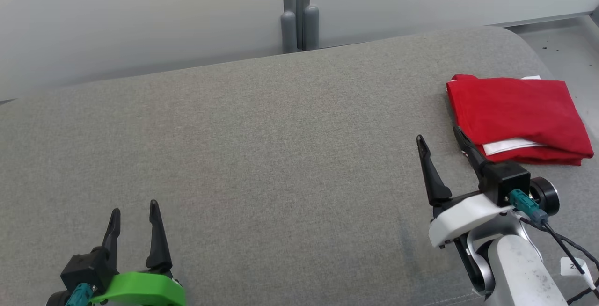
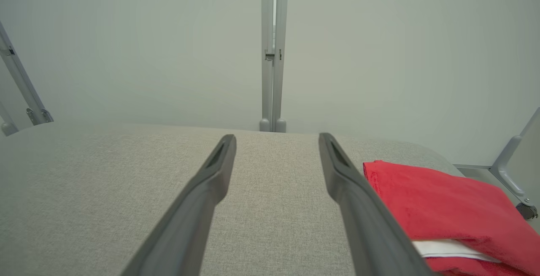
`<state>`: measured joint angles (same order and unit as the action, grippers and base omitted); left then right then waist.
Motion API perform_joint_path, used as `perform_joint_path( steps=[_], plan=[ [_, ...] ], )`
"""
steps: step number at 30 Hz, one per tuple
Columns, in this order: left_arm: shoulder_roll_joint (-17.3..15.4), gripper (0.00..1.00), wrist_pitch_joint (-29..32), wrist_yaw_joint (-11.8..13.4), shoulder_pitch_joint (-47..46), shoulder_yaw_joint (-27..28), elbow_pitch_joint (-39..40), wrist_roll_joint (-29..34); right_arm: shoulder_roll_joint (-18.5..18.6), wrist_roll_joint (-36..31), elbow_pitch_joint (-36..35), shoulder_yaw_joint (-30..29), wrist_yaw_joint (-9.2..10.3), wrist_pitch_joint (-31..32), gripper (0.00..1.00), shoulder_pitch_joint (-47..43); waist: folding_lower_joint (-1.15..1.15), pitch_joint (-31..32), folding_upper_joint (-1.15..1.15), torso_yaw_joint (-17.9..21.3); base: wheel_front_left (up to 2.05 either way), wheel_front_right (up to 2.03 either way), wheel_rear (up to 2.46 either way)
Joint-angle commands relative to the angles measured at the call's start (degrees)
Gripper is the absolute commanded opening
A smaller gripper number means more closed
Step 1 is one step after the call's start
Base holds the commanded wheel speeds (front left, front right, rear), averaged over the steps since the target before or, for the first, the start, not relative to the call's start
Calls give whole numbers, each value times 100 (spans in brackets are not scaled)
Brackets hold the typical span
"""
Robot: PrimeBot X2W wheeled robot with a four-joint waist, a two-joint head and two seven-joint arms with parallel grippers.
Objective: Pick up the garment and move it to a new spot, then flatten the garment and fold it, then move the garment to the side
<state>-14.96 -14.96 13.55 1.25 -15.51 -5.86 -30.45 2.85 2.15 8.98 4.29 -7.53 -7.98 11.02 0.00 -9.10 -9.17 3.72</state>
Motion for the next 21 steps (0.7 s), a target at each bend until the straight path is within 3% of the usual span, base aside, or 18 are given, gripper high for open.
perform_joint_path(
  steps=[1,21],
  plan=[
    [27,100,-23,-18,114,25,21,-19,8,31,-70,17,8,40,100,-135,0,41,0,-59,0,0,0],
    [149,100,-25,-166,196,-34,79,320,7,258,-348,52,8,160,100,-619,0,221,0,-385,0,0,0]
  ],
)
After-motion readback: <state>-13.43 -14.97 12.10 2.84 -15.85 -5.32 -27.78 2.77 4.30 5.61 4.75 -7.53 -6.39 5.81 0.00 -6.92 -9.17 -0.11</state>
